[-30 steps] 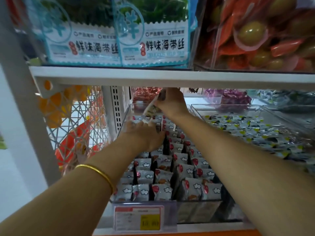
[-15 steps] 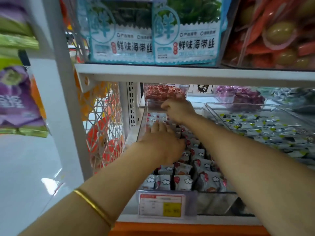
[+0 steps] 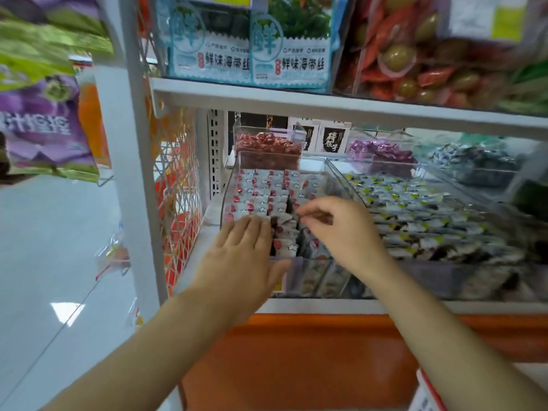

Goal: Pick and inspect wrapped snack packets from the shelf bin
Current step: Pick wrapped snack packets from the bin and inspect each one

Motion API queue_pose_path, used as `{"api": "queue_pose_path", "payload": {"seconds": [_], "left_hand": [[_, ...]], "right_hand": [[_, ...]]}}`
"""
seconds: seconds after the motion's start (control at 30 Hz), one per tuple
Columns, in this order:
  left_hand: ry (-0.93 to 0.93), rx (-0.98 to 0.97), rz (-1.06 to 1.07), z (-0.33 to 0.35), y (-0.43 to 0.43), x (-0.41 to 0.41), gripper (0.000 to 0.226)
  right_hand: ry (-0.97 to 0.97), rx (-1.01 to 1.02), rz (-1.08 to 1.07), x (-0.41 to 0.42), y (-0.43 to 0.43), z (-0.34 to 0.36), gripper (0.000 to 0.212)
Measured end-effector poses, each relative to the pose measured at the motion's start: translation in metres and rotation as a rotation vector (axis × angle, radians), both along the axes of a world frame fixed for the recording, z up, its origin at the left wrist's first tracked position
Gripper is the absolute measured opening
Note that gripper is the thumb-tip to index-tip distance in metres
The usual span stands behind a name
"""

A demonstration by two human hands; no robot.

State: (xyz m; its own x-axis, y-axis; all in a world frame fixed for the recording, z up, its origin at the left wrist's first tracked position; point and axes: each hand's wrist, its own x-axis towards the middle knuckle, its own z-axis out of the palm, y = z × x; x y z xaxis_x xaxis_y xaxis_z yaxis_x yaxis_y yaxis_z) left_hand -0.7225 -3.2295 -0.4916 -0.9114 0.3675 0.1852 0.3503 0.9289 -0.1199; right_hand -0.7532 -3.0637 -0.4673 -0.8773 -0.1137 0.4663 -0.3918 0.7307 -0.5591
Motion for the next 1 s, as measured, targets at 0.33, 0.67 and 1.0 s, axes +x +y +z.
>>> {"api": "queue_pose_path", "payload": {"seconds": [0.33,0.67,1.0], "left_hand": [[0.081,-0.062,0.017,-0.012,-0.002,0.0,0.077],[0.163,0.629,-0.141,-0.001,-0.006,0.002,0.066],[-0.111,1.417,-0.129,0.012,0.013,0.008,0.019]], "right_hand": [[0.008,0.461,-0.011,0.005,-0.016,-0.009,0.017],[0.224,-0.293,-0.04,0.025,0.005,0.013,0.013],[-0.131,-1.184,0.002,0.045,0.023,0.006,0.013]]}}
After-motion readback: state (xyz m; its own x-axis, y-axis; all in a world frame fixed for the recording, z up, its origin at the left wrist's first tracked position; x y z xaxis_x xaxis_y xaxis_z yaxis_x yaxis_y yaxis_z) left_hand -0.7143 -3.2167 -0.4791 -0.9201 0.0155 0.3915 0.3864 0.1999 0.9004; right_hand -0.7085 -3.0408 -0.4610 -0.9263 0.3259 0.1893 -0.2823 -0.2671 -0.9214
